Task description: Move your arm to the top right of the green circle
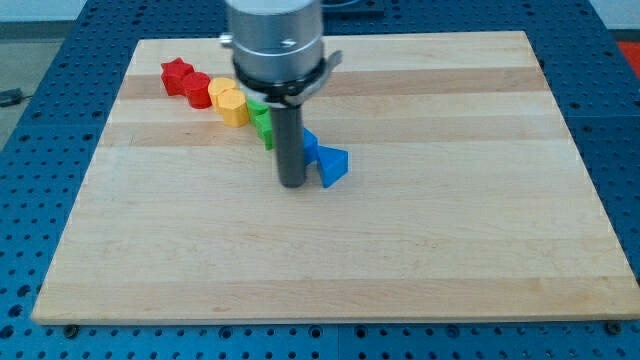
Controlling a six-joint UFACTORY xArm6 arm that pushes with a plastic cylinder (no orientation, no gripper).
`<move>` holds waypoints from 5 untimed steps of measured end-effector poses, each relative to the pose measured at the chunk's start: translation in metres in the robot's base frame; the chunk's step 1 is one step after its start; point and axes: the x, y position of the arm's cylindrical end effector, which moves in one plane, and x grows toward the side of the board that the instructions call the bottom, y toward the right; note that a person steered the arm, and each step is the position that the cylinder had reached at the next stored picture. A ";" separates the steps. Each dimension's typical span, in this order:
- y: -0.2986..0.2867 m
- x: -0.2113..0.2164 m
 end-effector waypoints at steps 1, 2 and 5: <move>-0.039 0.020; 0.043 0.068; 0.181 -0.089</move>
